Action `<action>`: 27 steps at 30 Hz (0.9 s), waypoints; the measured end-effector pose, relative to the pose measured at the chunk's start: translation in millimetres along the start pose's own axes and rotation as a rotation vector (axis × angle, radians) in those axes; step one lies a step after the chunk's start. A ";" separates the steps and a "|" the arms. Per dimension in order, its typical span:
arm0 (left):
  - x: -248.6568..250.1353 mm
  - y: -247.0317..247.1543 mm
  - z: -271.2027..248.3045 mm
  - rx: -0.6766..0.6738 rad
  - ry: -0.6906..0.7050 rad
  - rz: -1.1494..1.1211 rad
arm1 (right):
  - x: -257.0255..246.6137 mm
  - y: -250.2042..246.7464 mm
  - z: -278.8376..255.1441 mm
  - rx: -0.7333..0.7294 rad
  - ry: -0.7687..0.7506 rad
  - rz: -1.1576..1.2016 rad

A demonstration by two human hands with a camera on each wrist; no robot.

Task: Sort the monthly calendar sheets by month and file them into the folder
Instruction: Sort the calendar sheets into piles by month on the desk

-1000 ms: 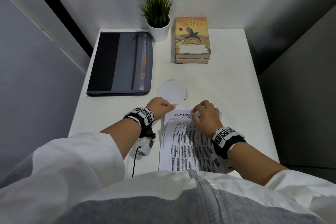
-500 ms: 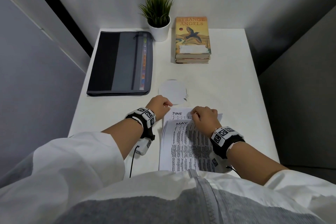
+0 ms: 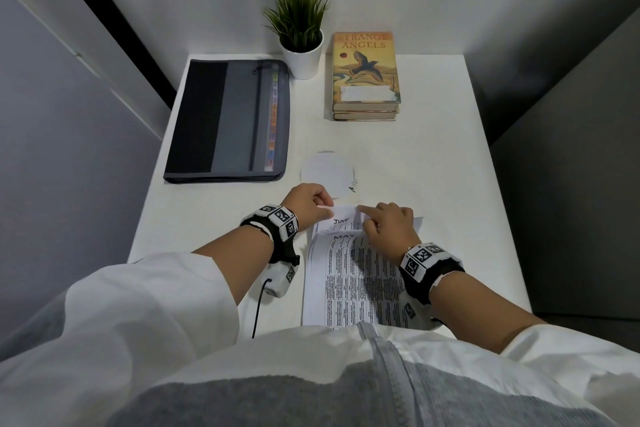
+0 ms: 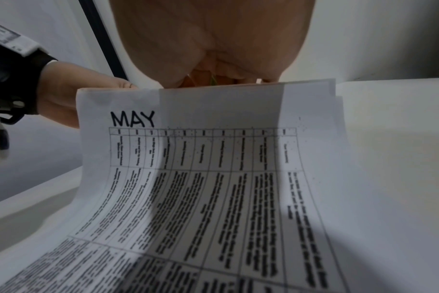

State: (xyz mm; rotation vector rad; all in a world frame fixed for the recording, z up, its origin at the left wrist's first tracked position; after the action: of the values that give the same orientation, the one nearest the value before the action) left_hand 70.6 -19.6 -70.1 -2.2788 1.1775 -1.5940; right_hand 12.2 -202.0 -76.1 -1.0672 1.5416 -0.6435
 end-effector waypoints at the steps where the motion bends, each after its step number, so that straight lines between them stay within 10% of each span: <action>1: 0.0 0.9 0.0 0.000 -0.004 -0.007 | -0.6 -0.8 -0.3 0.005 -0.004 0.002; 27: -4.6 5.3 -2.0 -0.029 -0.051 -0.124 | -4.3 -19.2 13.9 -0.067 0.078 0.006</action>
State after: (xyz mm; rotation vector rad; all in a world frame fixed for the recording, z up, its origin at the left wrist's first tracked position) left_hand 65.5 -19.6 -75.3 -2.4398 1.0737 -1.5579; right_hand 31.1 -204.9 -61.4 -1.0979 1.6431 -0.6401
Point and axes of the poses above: each hand's wrist, its own z-axis towards the middle knuckle, its own y-axis out of the palm, x = y × z, the point moved 5 cm from there along z, towards the middle knuckle, and after that the axes turned 4 degrees about -x, right-handed, at the moved point
